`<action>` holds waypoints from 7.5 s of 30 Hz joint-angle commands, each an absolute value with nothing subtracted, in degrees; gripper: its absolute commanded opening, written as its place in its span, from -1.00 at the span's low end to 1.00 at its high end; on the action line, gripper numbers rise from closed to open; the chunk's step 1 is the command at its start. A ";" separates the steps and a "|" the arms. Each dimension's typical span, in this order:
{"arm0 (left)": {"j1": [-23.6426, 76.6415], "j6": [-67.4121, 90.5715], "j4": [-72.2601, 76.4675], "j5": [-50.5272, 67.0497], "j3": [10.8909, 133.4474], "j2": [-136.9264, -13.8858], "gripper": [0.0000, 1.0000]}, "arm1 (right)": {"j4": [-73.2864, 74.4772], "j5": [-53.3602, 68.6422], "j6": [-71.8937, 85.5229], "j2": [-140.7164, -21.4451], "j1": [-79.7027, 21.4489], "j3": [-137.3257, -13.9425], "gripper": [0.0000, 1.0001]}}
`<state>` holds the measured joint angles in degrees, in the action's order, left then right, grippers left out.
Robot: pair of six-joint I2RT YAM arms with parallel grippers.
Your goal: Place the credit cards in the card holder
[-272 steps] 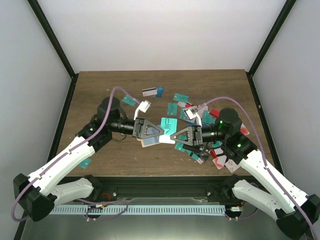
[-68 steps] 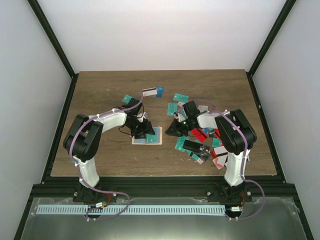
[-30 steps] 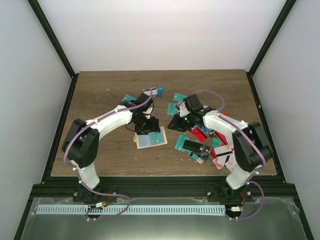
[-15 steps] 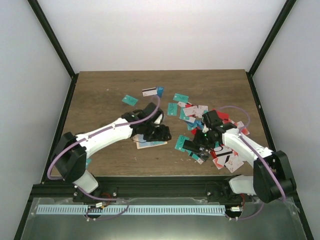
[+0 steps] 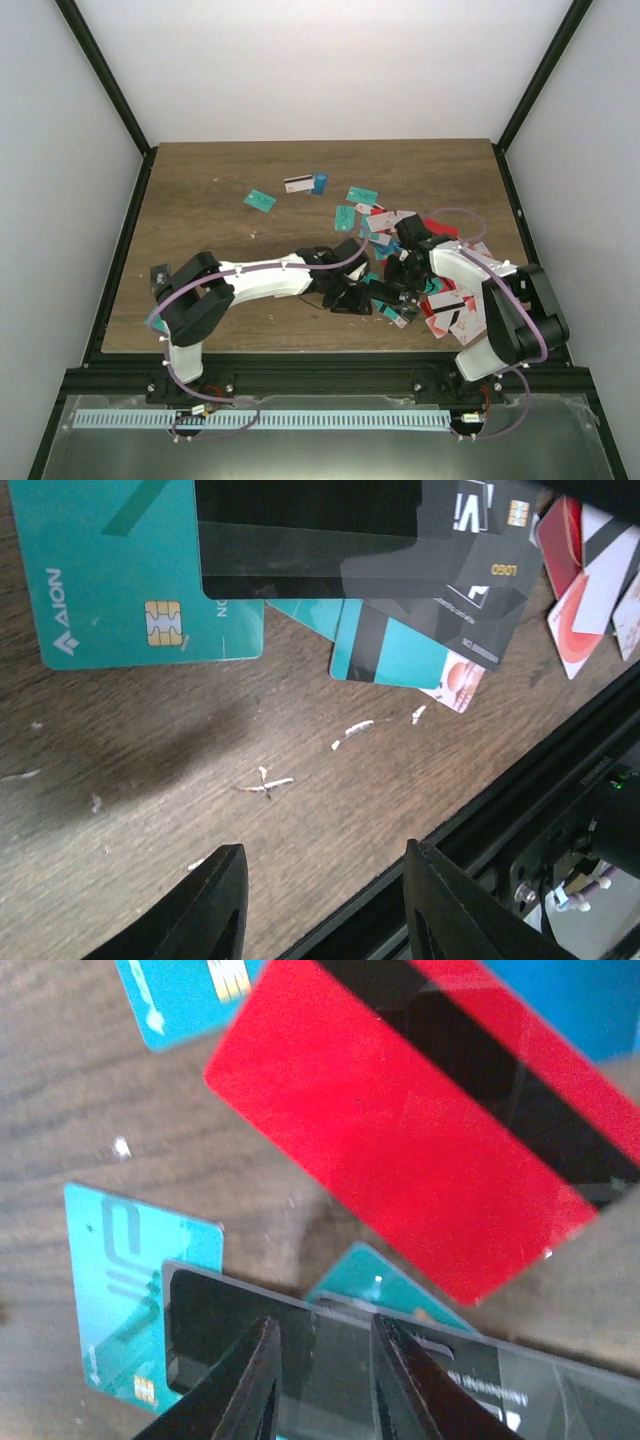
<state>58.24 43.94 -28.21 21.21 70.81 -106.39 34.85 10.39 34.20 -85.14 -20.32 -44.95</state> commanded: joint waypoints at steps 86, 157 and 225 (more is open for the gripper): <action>65.36 51.58 -22.57 10.31 42.66 -77.28 -0.37 | 26.70 28.46 58.23 -74.42 -50.82 -27.60 -0.36; 57.18 30.79 -20.64 13.75 65.28 -108.24 -0.19 | 12.28 20.82 81.23 -51.06 -50.65 -6.92 0.35; 55.88 36.13 -24.52 16.77 59.01 -93.02 -0.19 | 6.25 25.78 71.60 -47.51 -44.12 -6.73 -0.99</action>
<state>58.78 36.03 -17.15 19.55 55.77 -99.09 -1.91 29.34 73.08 -49.67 -44.71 -3.79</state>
